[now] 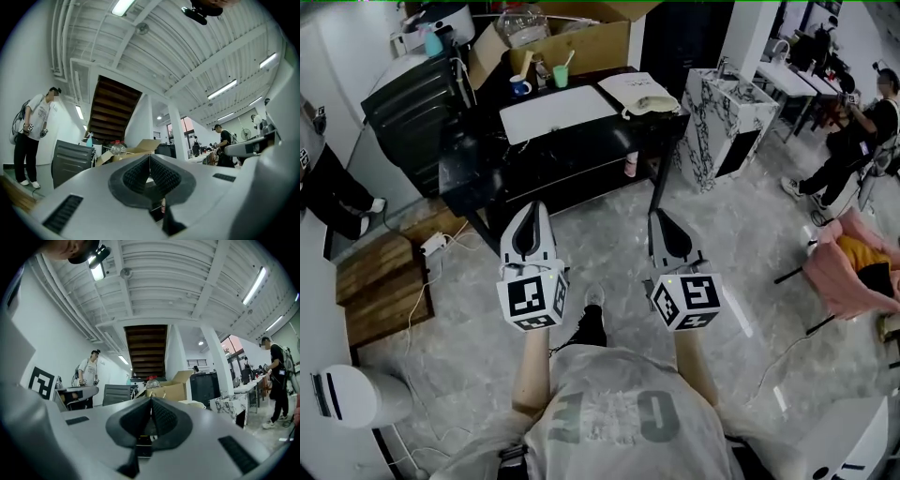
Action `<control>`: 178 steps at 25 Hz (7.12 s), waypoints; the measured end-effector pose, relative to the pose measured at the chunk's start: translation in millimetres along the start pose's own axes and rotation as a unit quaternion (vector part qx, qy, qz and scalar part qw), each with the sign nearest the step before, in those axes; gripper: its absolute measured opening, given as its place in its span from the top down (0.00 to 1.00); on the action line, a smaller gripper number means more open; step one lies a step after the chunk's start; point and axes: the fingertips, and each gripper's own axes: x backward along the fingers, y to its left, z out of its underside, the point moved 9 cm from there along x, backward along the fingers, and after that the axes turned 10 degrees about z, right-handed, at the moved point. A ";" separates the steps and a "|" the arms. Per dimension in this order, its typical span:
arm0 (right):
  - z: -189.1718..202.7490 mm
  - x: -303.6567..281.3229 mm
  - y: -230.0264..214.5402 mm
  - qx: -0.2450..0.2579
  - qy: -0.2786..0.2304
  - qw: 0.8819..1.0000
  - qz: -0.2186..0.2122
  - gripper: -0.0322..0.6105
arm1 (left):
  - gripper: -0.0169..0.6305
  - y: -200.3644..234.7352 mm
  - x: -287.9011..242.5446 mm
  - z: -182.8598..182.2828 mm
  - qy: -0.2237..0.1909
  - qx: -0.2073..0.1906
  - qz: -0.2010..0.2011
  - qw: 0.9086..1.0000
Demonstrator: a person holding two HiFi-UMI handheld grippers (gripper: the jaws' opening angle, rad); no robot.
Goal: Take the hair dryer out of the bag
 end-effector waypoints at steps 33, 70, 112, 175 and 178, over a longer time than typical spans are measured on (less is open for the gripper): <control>38.8 -395.2 -18.1 -0.016 0.057 0.998 -0.013 0.90 | 0.93 161.3 -313.8 68.0 0.048 0.007 -0.009 0.999; 48.9 -448.6 -93.1 -0.042 0.091 0.993 -0.068 0.50 | 0.52 128.1 -386.4 82.5 0.069 0.037 -0.019 0.997; 63.3 -490.2 -271.9 0.191 0.083 0.977 0.043 0.50 | 0.52 33.6 -487.8 114.2 0.068 0.047 0.051 0.995; 67.8 -546.7 -227.4 0.445 0.106 0.885 -0.088 0.88 | 0.61 -33.8 -583.7 182.8 0.199 0.239 0.211 0.927; 66.0 -548.6 -229.9 0.438 0.104 0.889 -0.090 0.88 | 0.61 -30.7 -606.4 191.5 0.217 0.234 0.205 0.925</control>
